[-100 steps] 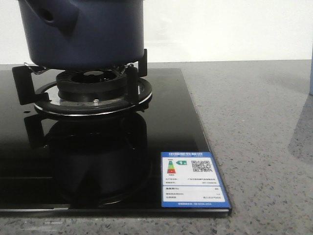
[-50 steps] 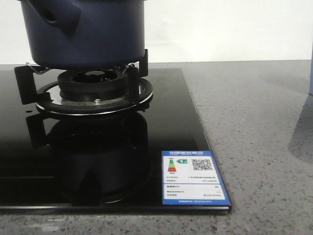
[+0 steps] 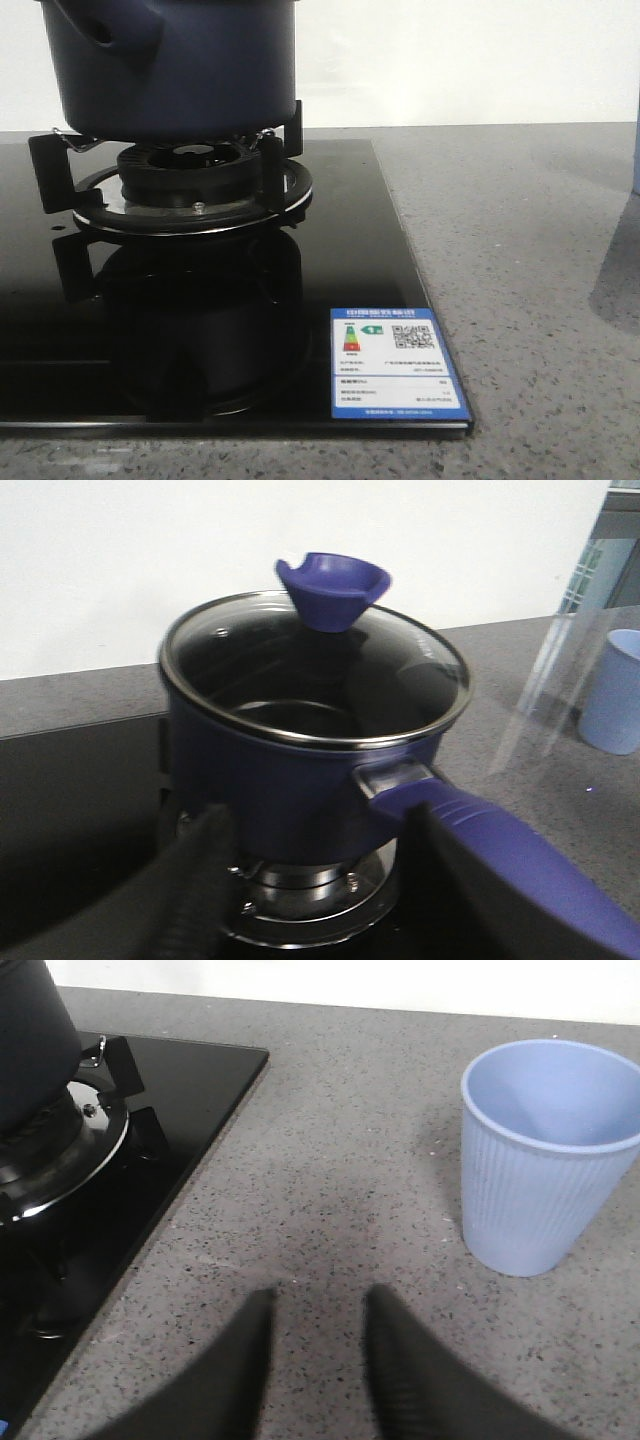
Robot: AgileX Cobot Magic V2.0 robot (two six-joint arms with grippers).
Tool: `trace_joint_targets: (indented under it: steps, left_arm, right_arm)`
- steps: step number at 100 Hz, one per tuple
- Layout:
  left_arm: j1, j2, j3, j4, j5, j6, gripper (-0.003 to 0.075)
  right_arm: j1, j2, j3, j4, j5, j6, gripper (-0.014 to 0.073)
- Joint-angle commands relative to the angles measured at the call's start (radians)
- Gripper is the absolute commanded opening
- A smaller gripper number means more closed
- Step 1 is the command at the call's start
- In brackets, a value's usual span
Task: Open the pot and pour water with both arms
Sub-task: 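Grasp the blue lid knob with the left gripper and lift the lid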
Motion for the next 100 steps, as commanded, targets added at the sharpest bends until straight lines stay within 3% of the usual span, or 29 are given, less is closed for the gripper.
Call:
trace_joint_targets:
  steps: [1, 7, 13, 43, 100]
  left_arm:
    - [-0.037, 0.029, -0.039, -0.023, -0.117, 0.000, 0.0495]
    - [-0.062, 0.053, -0.041, -0.023, -0.147, 0.000, 0.0494]
    - [-0.085, 0.080, -0.050, -0.023, -0.179, 0.000, 0.0494]
    - [-0.129, 0.290, -0.158, -0.016, -0.323, 0.000, 0.0494]
    - [-0.101, 0.628, -0.363, 0.035, -0.421, 0.000, 0.0496]
  right_arm:
    - [0.004, 0.012, -0.037, 0.035, -0.065, -0.013, 0.0445]
    - [0.004, 0.012, -0.037, 0.044, -0.065, -0.013, 0.0565]
    - [0.004, 0.012, -0.037, 0.049, -0.065, -0.013, 0.0609]
    - [0.004, 0.012, -0.037, 0.049, -0.063, -0.013, 0.0601]
    - [0.004, 0.012, -0.037, 0.049, -0.063, -0.013, 0.0601]
